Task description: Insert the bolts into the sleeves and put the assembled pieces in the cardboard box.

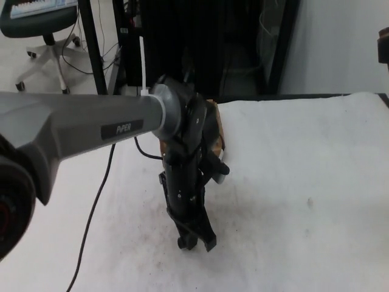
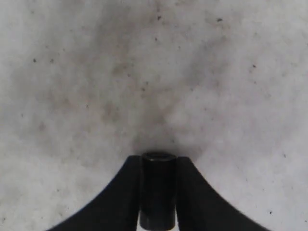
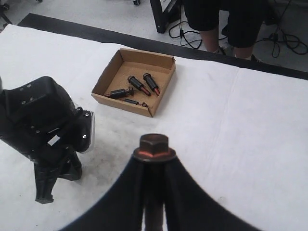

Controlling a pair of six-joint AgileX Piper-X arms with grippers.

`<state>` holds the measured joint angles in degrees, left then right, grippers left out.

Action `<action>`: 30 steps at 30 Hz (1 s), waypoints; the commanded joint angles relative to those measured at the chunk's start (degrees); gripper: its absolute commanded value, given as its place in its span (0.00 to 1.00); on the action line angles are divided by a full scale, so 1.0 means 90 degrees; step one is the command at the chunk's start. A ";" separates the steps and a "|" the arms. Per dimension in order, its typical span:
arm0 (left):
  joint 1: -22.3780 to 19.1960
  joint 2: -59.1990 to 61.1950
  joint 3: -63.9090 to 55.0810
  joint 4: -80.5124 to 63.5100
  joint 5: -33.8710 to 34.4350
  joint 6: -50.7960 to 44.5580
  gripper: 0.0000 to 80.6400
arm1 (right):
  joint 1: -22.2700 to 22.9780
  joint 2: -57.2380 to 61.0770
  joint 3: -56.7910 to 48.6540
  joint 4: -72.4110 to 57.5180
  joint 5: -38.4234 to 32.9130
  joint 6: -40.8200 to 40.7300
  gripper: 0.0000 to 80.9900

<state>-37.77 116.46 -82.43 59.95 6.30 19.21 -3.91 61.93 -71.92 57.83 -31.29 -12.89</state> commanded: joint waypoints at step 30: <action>0.0026 -0.0025 0.0347 -0.0233 -0.0481 0.0586 0.57 | 0.0308 -0.0068 -0.0024 0.0093 -0.0048 -0.0196 0.01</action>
<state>-37.74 115.71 -79.67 55.78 5.15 24.44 -1.33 61.93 -71.92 58.20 -31.29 -14.10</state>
